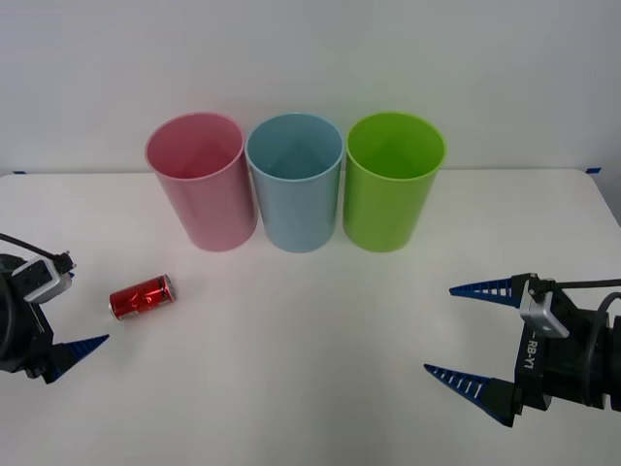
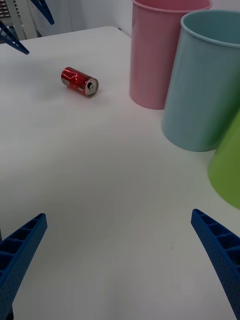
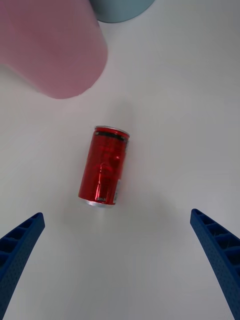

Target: Put cans in the blue bin and PET bottles in the pink bin and trash in the green bin.

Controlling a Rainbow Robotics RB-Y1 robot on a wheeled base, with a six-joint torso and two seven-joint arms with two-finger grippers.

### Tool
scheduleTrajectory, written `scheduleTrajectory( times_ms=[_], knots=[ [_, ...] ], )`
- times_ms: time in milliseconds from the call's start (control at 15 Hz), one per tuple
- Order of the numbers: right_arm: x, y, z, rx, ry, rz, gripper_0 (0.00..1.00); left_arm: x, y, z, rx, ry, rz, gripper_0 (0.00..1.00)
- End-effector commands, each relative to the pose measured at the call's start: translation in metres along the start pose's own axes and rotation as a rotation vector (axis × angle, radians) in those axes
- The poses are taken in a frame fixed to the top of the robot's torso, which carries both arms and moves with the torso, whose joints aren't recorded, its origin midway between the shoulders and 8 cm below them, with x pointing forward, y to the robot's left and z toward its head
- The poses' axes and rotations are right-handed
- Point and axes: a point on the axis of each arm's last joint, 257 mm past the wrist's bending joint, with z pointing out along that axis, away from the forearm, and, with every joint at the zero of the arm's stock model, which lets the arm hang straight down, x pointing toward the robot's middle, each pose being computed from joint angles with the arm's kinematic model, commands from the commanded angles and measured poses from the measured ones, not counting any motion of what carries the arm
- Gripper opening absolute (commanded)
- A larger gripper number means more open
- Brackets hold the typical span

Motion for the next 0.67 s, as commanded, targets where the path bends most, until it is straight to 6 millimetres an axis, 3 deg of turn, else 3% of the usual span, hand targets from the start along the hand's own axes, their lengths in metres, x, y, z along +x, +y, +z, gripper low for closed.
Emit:
scheduleTrajectory(
  times_ms=[67, 667],
  knots=[
    [0.000, 0.000, 0.000, 0.000, 0.000, 0.000, 1.00, 0.012, 0.009, 0.010, 0.003, 0.048, 0.012, 1.00],
    [0.000, 0.000, 0.000, 0.000, 0.000, 0.000, 1.00, 0.005, 0.010, 0.040, 0.048, 0.075, 0.036, 1.00]
  ],
)
